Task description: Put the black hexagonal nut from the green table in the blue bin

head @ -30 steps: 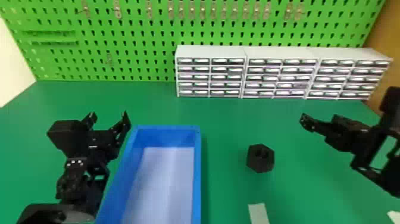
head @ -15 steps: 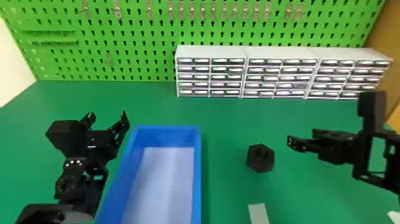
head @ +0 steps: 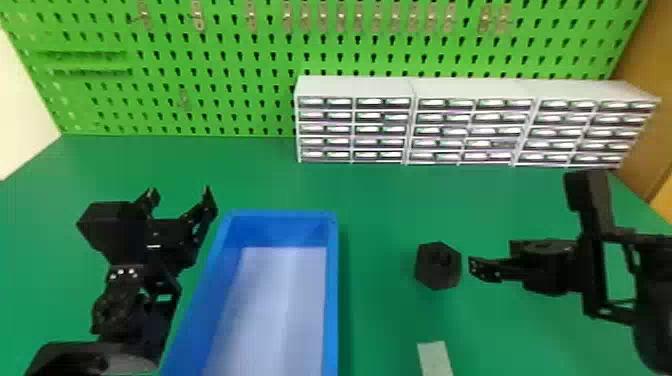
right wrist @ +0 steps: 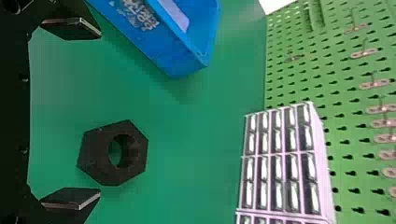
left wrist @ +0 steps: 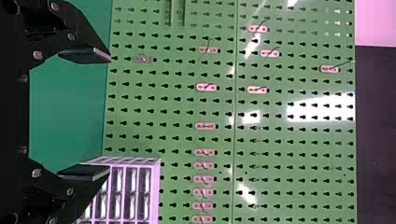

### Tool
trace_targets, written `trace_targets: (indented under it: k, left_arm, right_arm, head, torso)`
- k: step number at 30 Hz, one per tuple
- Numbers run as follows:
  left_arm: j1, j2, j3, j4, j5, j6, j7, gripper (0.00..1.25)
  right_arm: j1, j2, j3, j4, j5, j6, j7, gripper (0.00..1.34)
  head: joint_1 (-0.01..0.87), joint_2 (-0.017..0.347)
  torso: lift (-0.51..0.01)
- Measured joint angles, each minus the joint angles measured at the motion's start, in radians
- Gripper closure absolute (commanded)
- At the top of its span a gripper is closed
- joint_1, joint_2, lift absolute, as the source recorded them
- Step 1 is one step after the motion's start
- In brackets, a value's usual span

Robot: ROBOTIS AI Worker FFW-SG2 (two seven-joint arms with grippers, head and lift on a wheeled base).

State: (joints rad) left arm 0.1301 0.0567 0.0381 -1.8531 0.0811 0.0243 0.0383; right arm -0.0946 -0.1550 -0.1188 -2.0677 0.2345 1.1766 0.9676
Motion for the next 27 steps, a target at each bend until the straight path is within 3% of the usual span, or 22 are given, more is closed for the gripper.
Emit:
trace_targets:
  k: [15,27]
  left_arm:
    - [-0.006,0.000,0.003,0.000,-0.003,0.000,0.000,0.42]
    - [-0.009,0.000,-0.001,0.000,-0.006,0.000,0.002,0.41]
  right_arm:
    - [-0.014,0.006,0.039,0.044,0.138,0.032,0.088,0.11]
    - [-0.016,0.016,0.048,0.079,0.153,0.027,0.098,0.11]
  head:
    - [0.657,0.057]
    - [0.657,0.057]
  torso:
    - [-0.095]
    - [-0.095]
